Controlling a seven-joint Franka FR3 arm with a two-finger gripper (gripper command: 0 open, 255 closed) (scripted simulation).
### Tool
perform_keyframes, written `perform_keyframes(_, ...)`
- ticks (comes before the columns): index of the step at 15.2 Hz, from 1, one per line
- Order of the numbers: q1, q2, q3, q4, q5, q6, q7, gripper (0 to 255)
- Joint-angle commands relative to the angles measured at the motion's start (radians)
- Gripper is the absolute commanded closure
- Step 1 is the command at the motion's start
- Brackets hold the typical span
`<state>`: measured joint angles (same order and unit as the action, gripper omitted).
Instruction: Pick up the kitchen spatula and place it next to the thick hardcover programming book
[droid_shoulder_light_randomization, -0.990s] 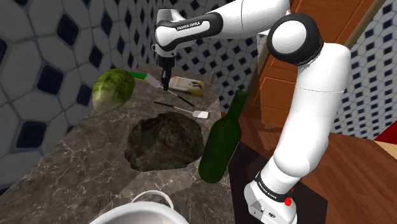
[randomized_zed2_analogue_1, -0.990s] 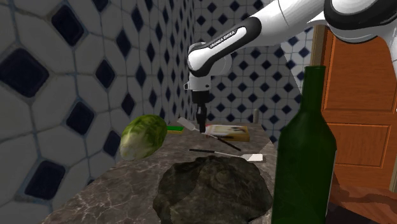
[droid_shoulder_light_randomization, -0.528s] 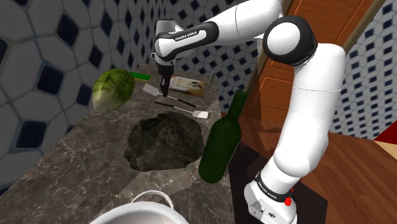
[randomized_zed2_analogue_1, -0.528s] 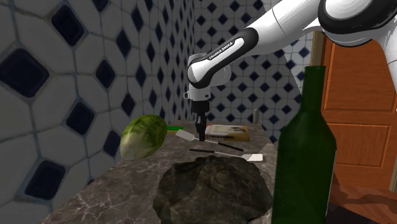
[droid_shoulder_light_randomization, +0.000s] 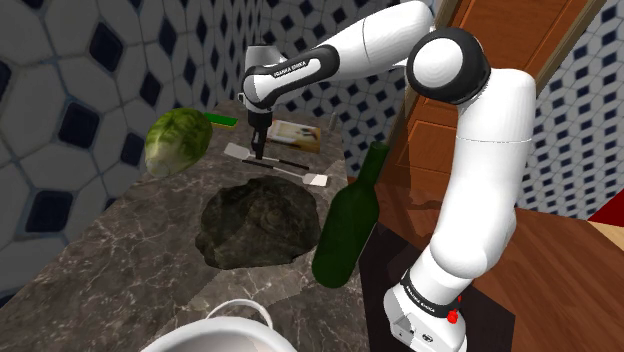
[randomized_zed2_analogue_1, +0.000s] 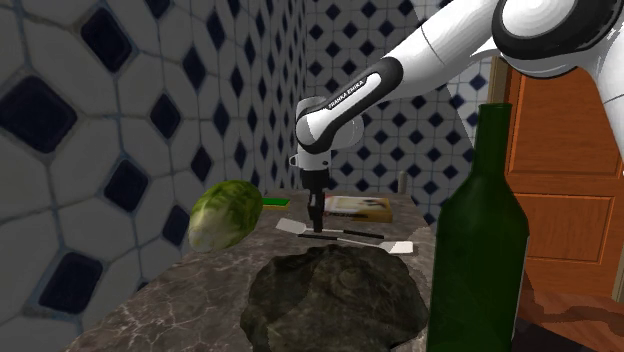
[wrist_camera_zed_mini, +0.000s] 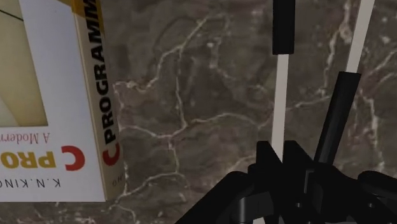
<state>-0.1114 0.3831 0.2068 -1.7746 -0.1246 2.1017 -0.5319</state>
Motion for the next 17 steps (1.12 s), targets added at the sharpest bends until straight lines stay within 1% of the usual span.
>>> perform_keyframes(1, 0.001, 0.003, 0.0, -0.001, 0.0, 0.001, 0.001, 255)
perform_keyframes(5, 0.001, 0.003, 0.0, -0.001, 0.0, 0.001, 0.001, 255)
perform_keyframes(6, 0.001, 0.003, 0.0, 0.0, -0.001, 0.001, 0.001, 0)
perform_keyframes(11, 0.001, 0.003, 0.0, -0.001, 0.0, 0.001, 0.001, 0)
perform_keyframes(15, 0.0, -0.041, 0.007, 0.069, 0.014, -0.11, -0.009, 0)
perform_keyframes(17, 0.0, -0.041, 0.007, 0.069, 0.014, -0.11, -0.009, 0)
